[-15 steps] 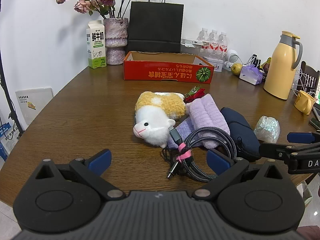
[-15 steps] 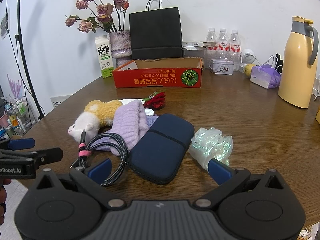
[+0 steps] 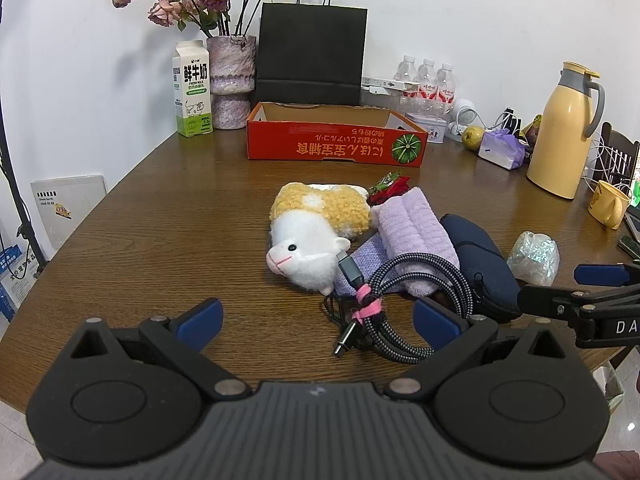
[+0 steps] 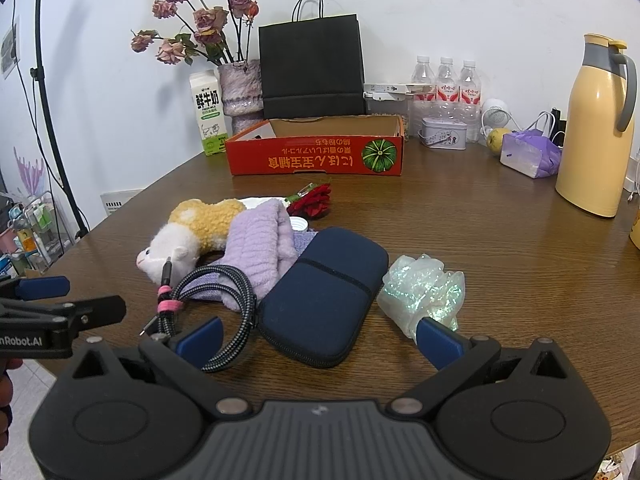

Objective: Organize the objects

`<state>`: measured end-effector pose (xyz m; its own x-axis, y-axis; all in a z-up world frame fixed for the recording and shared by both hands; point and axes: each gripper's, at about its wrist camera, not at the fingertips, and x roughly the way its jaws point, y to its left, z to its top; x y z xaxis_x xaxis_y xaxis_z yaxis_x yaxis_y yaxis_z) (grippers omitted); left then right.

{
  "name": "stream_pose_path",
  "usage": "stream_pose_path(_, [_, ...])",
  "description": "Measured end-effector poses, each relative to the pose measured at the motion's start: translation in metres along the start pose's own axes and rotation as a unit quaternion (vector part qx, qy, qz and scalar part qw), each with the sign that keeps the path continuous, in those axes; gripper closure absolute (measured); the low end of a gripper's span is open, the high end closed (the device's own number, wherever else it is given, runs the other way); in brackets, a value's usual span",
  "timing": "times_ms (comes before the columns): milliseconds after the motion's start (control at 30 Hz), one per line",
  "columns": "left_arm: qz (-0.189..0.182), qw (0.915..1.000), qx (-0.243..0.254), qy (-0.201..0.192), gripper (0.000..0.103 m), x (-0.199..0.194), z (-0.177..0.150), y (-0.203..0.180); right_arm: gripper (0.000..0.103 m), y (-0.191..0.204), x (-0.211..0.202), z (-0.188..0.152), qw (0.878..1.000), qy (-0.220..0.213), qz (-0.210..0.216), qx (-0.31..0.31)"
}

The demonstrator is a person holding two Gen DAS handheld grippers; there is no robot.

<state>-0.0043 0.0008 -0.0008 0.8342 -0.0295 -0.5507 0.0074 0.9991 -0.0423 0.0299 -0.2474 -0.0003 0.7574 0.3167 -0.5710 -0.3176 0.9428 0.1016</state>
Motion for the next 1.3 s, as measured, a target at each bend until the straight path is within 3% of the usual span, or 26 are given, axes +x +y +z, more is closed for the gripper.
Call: stream_pose_path(1300, [-0.005, 1.0, -0.002, -0.001, 0.0, -0.0034, -0.0039, -0.0017, 0.0, -0.0007, -0.0057, -0.0025, 1.0, 0.002, -0.001, -0.002])
